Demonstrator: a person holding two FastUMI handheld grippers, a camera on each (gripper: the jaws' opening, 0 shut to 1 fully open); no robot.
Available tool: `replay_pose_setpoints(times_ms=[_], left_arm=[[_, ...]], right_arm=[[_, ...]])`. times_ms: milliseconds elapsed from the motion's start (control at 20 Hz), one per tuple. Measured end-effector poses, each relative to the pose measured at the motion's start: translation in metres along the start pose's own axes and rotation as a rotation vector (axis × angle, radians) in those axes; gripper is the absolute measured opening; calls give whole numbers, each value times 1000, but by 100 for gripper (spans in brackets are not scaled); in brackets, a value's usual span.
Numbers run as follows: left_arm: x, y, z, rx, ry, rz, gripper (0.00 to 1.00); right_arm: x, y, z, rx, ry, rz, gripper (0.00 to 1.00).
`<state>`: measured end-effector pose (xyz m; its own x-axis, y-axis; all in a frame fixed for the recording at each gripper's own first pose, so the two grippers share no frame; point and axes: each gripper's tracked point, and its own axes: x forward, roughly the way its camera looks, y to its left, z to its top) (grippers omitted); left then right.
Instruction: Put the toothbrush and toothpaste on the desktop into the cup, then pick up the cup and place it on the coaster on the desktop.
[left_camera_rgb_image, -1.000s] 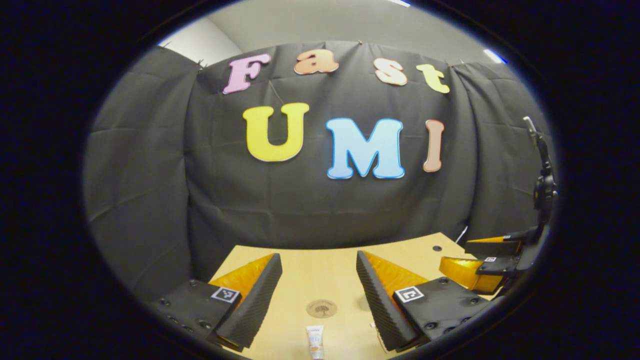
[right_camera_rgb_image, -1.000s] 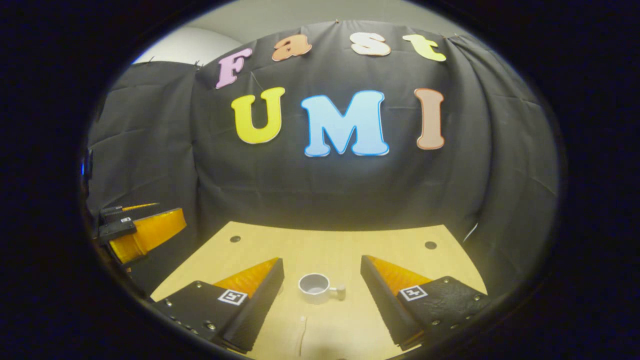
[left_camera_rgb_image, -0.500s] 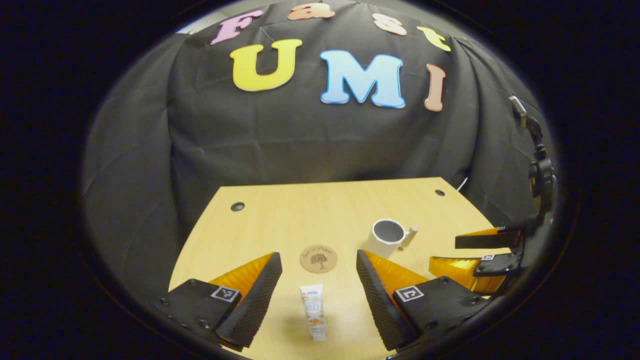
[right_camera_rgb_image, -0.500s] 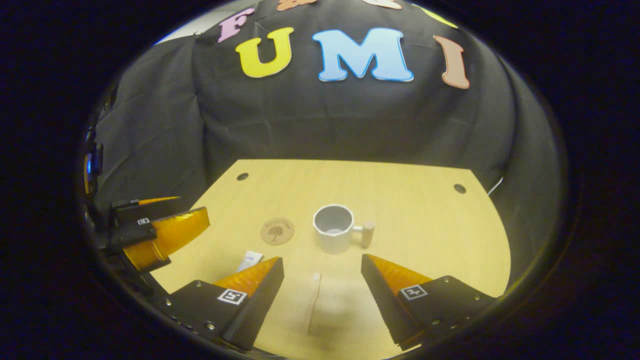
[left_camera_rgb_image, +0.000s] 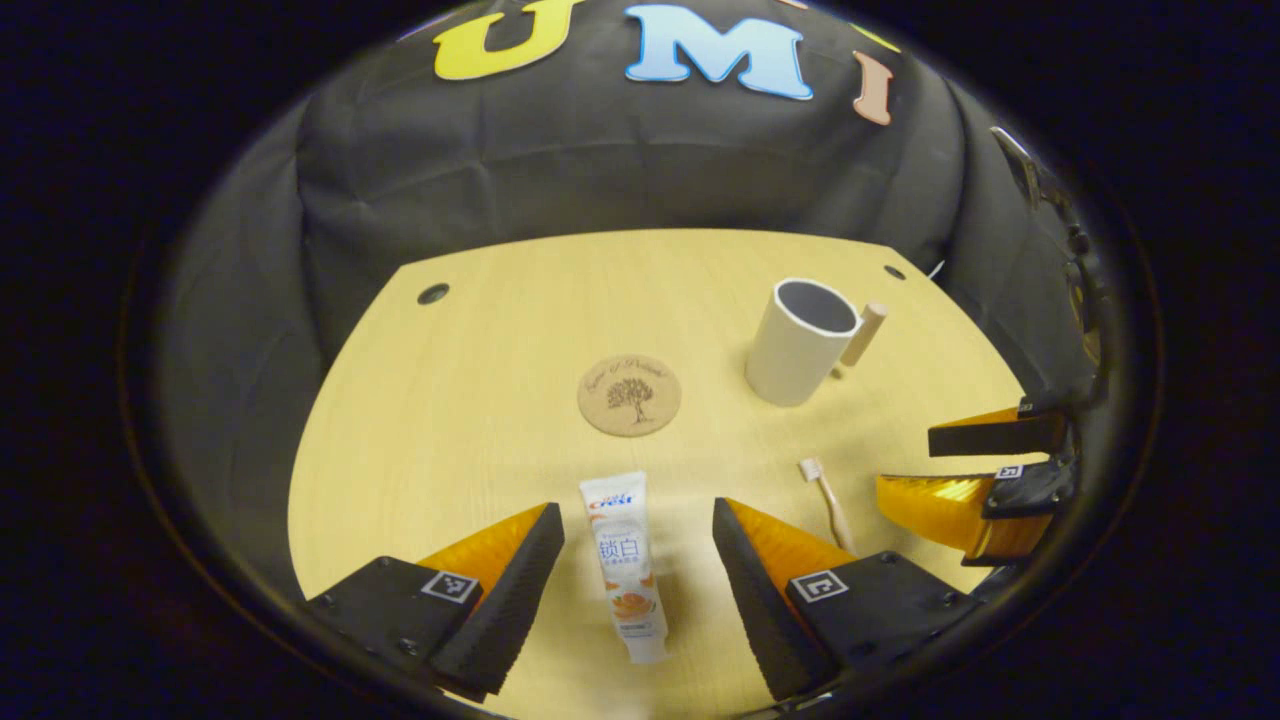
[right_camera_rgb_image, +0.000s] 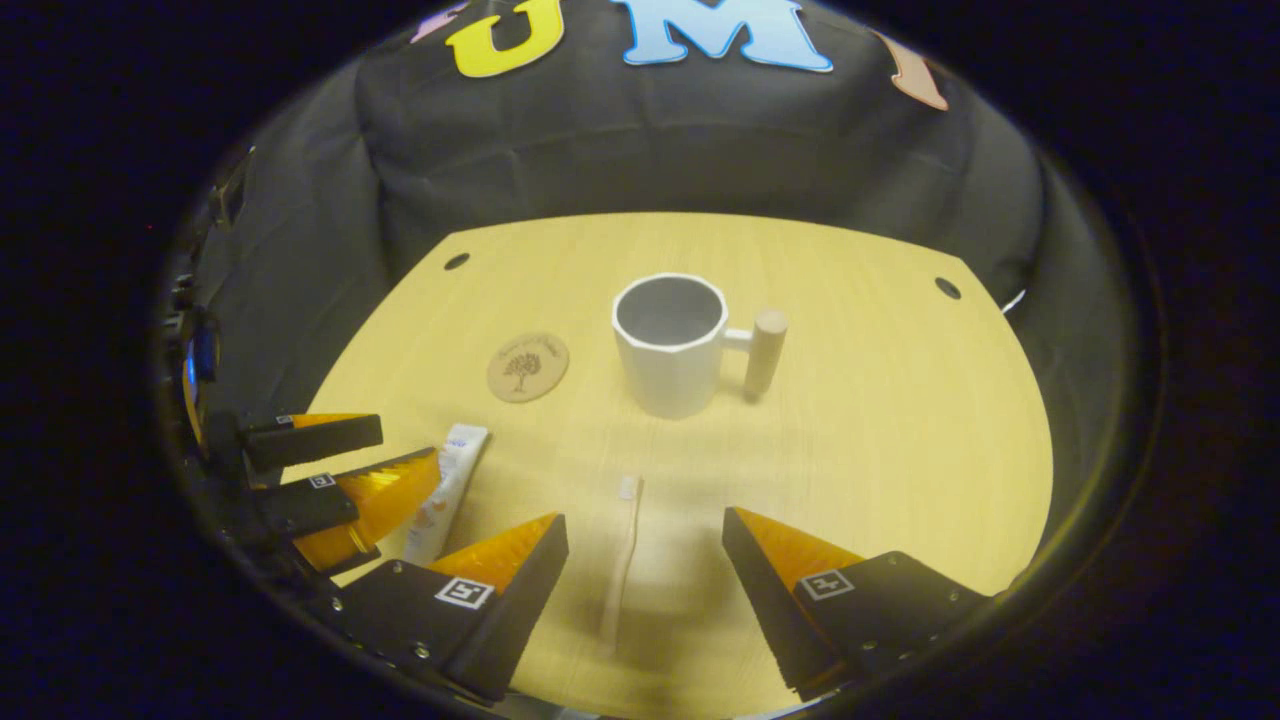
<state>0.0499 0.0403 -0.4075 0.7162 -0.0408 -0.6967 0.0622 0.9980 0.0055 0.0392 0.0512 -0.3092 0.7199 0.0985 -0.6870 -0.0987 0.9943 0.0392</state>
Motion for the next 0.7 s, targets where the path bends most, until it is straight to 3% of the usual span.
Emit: replay_pose_setpoints(times_ms=[50, 200, 250, 700], left_arm=[[7, 2, -8, -5, 25, 5, 97], [27, 11, -28, -31, 89, 25, 100], [32, 13, -32, -41, 108, 30, 98], [48, 33, -50, -80, 196, 79, 95]], right_arm=[[6, 0, -7, 9, 31, 0, 89], [21, 1, -25, 14, 119, -13, 87], [27, 2, -30, 16, 142, -16, 81], [49, 1, -52, -33, 255, -62, 78]])
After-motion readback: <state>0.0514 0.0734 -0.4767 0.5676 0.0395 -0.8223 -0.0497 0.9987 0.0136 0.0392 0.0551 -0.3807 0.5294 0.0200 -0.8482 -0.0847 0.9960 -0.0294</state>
